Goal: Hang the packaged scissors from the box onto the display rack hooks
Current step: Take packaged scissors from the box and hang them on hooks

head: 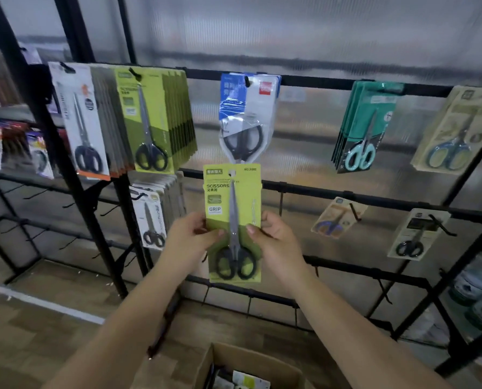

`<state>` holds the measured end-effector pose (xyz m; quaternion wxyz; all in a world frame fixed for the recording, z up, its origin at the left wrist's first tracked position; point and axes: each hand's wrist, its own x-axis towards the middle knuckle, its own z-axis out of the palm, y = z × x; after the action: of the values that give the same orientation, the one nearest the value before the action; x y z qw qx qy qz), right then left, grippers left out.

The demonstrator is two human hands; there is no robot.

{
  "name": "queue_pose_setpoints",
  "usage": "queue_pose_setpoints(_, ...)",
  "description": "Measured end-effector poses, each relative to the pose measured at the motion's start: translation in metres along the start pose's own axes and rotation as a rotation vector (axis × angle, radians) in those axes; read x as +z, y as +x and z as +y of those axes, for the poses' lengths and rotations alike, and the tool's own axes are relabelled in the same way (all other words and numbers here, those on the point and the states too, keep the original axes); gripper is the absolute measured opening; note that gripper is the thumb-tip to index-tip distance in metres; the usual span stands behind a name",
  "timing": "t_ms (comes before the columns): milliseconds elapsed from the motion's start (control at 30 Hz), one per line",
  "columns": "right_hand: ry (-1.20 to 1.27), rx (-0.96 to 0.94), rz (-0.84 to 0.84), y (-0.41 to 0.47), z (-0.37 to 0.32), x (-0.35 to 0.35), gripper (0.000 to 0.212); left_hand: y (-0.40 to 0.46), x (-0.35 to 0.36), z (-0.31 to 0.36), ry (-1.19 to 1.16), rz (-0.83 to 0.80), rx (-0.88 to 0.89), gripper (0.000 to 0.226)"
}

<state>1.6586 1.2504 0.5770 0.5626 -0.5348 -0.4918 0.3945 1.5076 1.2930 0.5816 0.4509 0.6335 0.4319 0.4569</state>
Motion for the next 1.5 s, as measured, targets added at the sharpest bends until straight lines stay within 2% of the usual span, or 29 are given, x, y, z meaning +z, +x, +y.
queue_pose_setpoints(100, -0.042, -0.104, -0.008, 0.01, -0.019, 0.028, 0.012, 0.01, -0.04, 0.011, 0.412, 0.0, 0.108, 0.027)
queue_pose_setpoints(200, -0.031, -0.178, 0.003, 0.024, -0.039, 0.058, 0.015, 0.019, -0.078, 0.02, 0.732, 0.083, 0.208, 0.021)
queue_pose_setpoints(300, -0.006, -0.234, 0.07, 0.042, -0.058, 0.093, 0.013, 0.034, -0.117, 0.019, 0.9, 0.148, 0.283, 0.03)
queue_pose_setpoints(433, -0.035, -0.284, 0.102, 0.072, -0.081, 0.14, 0.019, 0.052, -0.164, 0.014, 0.919, 0.137, 0.3, 0.025)
queue_pose_setpoints(533, -0.073, -0.285, 0.2, 0.097, -0.092, 0.168, 0.005, 0.059, -0.193, 0.006, 0.986, 0.125, 0.291, 0.02)
queue_pose_setpoints(600, -0.097, -0.29, 0.279, 0.111, -0.099, 0.179, 0.006, 0.064, -0.205, 0.002, 0.996, 0.127, 0.322, 0.019)
queue_pose_setpoints(800, -0.076, -0.243, 0.378, 0.123, -0.101, 0.191, 0.023, 0.079, -0.222, -0.007, 1.01, 0.054, 0.4, 0.016)
queue_pose_setpoints(1000, -0.177, -0.221, 0.437, 0.126, -0.087, 0.194, 0.003, 0.09, -0.227, -0.017, 0.975, -0.012, 0.464, 0.026)
queue_pose_setpoints(1100, -0.24, -0.129, 0.437, 0.124, -0.066, 0.19, 0.007, 0.094, -0.225, -0.022, 0.982, -0.044, 0.453, 0.028)
queue_pose_setpoints(1233, -0.126, 0.048, 0.382, 0.105, -0.025, 0.18, 0.007, 0.095, -0.218, -0.038, 0.966, -0.121, 0.447, 0.029)
queue_pose_setpoints(1333, -0.22, 0.145, 0.355, 0.085, 0.008, 0.169, 0.01, 0.092, -0.205, -0.057, 0.978, -0.234, 0.439, 0.03)
queue_pose_setpoints(1400, -0.287, 0.187, 0.354, 0.074, 0.03, 0.16, 0.004, 0.088, -0.194, -0.071, 0.964, -0.307, 0.438, 0.03)
queue_pose_setpoints(1500, -0.5, 0.265, 0.308, 0.055, 0.058, 0.145, 0.007, 0.081, -0.175, -0.098, 0.941, -0.41, 0.441, 0.026)
